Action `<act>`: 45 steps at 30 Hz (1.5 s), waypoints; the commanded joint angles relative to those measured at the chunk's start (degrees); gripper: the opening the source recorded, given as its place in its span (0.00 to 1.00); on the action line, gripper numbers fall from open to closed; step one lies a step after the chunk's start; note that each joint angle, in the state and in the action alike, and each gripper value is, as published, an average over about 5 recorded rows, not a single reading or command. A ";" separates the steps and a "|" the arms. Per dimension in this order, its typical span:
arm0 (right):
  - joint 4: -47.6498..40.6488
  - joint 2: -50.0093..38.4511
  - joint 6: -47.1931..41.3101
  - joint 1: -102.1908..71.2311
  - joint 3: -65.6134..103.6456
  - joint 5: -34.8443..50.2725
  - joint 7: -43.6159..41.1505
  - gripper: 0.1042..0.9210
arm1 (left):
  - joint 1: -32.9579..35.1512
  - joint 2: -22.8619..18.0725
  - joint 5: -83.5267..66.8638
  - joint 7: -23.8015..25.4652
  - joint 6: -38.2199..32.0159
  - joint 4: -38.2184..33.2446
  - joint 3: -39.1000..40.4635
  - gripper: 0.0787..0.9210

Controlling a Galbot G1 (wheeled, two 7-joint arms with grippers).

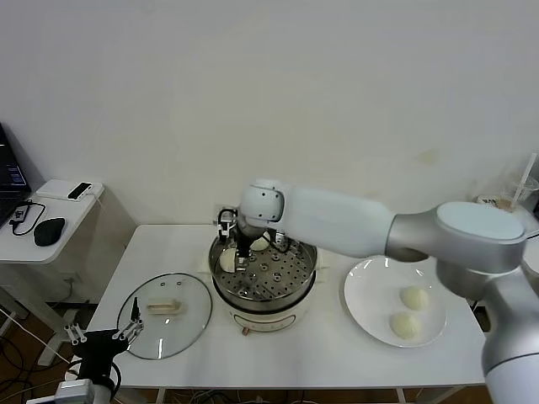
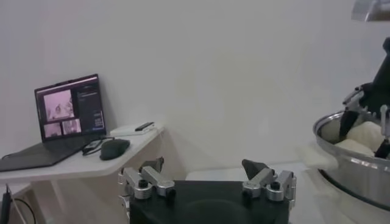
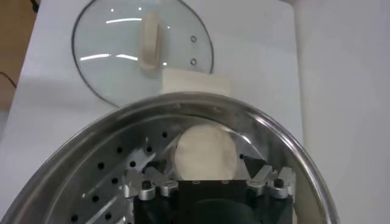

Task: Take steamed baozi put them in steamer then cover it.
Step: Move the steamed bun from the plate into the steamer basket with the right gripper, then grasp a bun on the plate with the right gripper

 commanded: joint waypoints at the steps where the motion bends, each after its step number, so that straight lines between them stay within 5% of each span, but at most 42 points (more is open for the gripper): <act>1: 12.37 -16.09 5.67 10.93 -1.83 -4.18 -11.28 0.88 | -0.19 0.43 -0.02 0.08 0.20 -0.29 0.45 0.88; 11: 23.09 -43.56 17.00 6.31 -0.10 -18.78 -17.67 0.88 | 0.06 1.08 0.16 0.12 0.19 -0.58 1.84 0.88; 22: 25.33 -58.34 23.14 -34.19 30.63 -32.13 -18.41 0.88 | 0.10 0.82 1.78 0.16 0.14 0.69 3.66 0.88; 31: 23.77 -58.58 24.46 -59.63 50.86 -39.70 -17.04 0.88 | 0.59 0.21 3.43 0.10 -0.04 1.78 4.77 0.88; 45: 15.89 -47.78 23.63 -52.55 42.61 -41.50 -15.93 0.88 | 0.79 -0.04 3.63 0.06 0.00 2.46 4.20 0.88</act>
